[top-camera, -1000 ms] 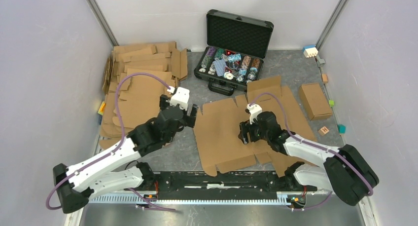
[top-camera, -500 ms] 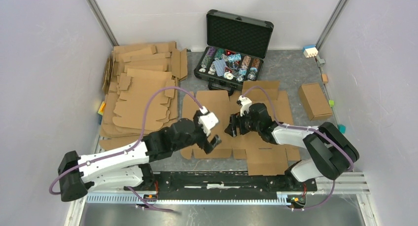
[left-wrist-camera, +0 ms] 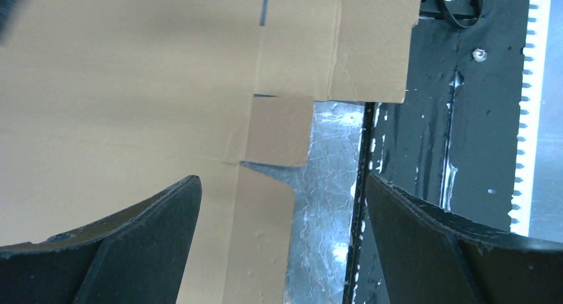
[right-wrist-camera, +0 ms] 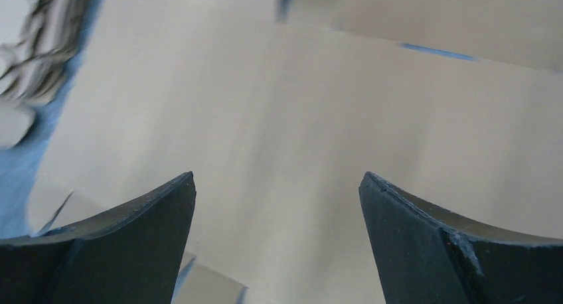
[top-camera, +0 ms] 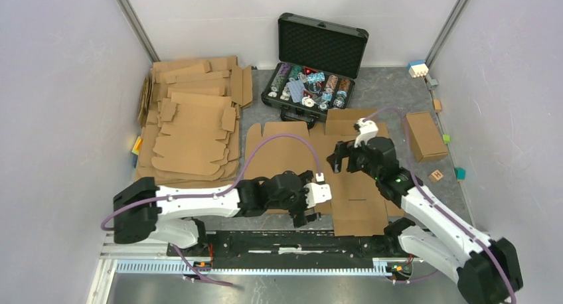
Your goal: Fold the paper box
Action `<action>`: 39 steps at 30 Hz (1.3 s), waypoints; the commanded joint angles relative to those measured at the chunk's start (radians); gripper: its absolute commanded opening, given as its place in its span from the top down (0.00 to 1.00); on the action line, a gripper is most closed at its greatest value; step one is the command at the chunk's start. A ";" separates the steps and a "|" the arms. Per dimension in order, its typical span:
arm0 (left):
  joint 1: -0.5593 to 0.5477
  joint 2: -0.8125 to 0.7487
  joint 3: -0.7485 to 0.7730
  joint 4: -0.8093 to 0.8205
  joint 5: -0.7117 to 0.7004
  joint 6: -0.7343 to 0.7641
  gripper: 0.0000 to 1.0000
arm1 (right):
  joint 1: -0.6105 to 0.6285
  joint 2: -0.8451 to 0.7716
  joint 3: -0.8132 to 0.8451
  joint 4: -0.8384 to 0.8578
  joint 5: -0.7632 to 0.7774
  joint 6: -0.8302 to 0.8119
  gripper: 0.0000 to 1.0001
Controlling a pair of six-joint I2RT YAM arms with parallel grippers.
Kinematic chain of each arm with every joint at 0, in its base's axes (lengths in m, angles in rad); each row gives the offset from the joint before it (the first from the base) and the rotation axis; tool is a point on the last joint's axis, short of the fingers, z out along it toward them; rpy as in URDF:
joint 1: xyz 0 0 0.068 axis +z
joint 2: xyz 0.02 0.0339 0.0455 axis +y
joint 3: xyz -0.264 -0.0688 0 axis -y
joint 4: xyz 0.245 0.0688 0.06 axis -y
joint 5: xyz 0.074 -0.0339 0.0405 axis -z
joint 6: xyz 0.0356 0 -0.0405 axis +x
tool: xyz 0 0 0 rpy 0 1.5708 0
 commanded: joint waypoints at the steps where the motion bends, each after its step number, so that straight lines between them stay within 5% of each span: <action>1: -0.018 0.102 0.080 0.049 0.075 0.063 0.00 | -0.060 -0.126 -0.003 -0.222 0.323 0.048 0.02; 5: -0.025 0.193 0.121 0.043 0.117 0.078 0.00 | -0.095 -0.216 0.007 -0.358 0.510 0.103 0.02; 10: -0.035 0.321 0.216 -0.034 0.120 0.103 0.03 | -0.109 -0.299 0.016 -0.406 0.563 0.106 0.02; 19: -0.024 0.457 0.353 -0.173 0.044 0.112 0.35 | -0.110 -0.400 0.010 -0.410 0.591 0.107 0.02; 31: 0.005 0.455 0.421 -0.240 0.023 0.099 0.60 | -0.111 -0.339 -0.115 -0.317 0.486 0.083 0.02; 34: 0.011 0.445 0.422 -0.243 0.021 0.108 0.64 | -0.110 -0.300 -0.166 -0.262 0.388 0.096 0.15; 39: 0.019 0.425 0.418 -0.226 0.012 0.104 0.68 | -0.110 -0.198 -0.198 -0.175 0.217 0.099 0.60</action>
